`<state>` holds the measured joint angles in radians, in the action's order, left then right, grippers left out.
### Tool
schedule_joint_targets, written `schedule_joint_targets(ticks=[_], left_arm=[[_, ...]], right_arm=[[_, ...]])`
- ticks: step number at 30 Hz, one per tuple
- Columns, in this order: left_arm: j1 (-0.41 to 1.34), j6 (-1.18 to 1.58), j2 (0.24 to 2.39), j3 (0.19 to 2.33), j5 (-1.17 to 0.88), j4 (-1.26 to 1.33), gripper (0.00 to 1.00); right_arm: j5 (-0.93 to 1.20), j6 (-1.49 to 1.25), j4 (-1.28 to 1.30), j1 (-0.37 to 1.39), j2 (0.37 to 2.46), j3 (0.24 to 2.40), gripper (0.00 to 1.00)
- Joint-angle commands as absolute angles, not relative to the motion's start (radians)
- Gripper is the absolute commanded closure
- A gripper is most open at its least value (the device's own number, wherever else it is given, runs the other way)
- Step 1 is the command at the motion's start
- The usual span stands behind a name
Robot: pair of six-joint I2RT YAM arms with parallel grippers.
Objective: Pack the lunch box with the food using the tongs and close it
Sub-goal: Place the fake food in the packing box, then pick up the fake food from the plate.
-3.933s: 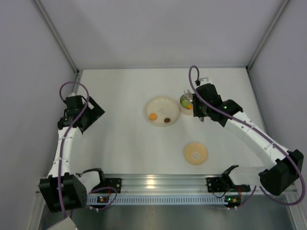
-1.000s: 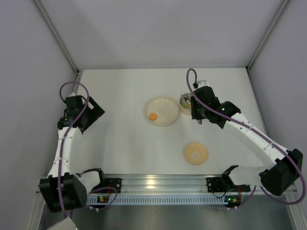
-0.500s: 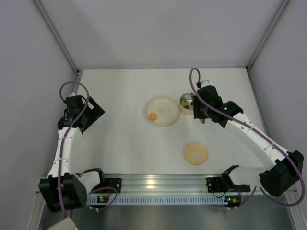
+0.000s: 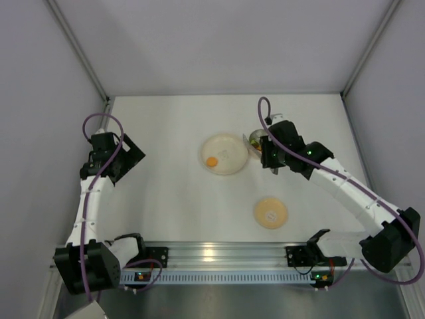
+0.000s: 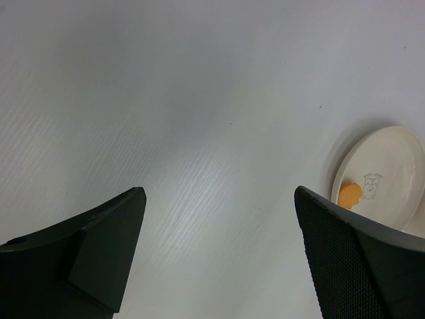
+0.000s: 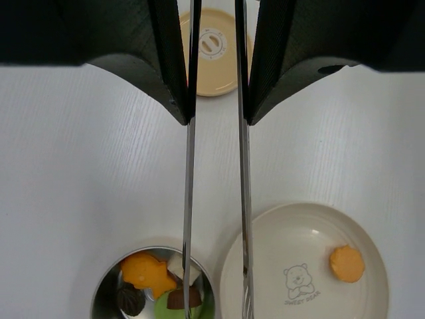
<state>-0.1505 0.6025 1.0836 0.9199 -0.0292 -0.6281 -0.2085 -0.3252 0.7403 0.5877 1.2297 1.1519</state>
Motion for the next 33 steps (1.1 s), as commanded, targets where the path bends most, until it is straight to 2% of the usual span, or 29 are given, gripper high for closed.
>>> schedule_joint_targets(ticks=[1, 9, 15, 33], left_arm=[[-0.144, 0.592, 1.077, 0.908, -0.028, -0.586, 0.02], [-0.147, 0.591, 1.075, 0.908, -0.023, -0.588, 0.01], [-0.146, 0.591, 1.075, 0.908, -0.026, -0.586, 0.01], [-0.146, 0.591, 1.075, 0.907, -0.029, -0.586, 0.01]], right_arm=[[-0.181, -0.356, 0.692, 0.664, 1.227, 1.200, 0.62], [-0.175, -0.394, 0.643, 0.824, 1.339, 1.246, 0.62], [-0.166, -0.414, 0.609, 0.880, 1.426, 1.278, 0.62], [-0.183, -0.416, 0.589, 0.904, 1.520, 1.292, 0.62]])
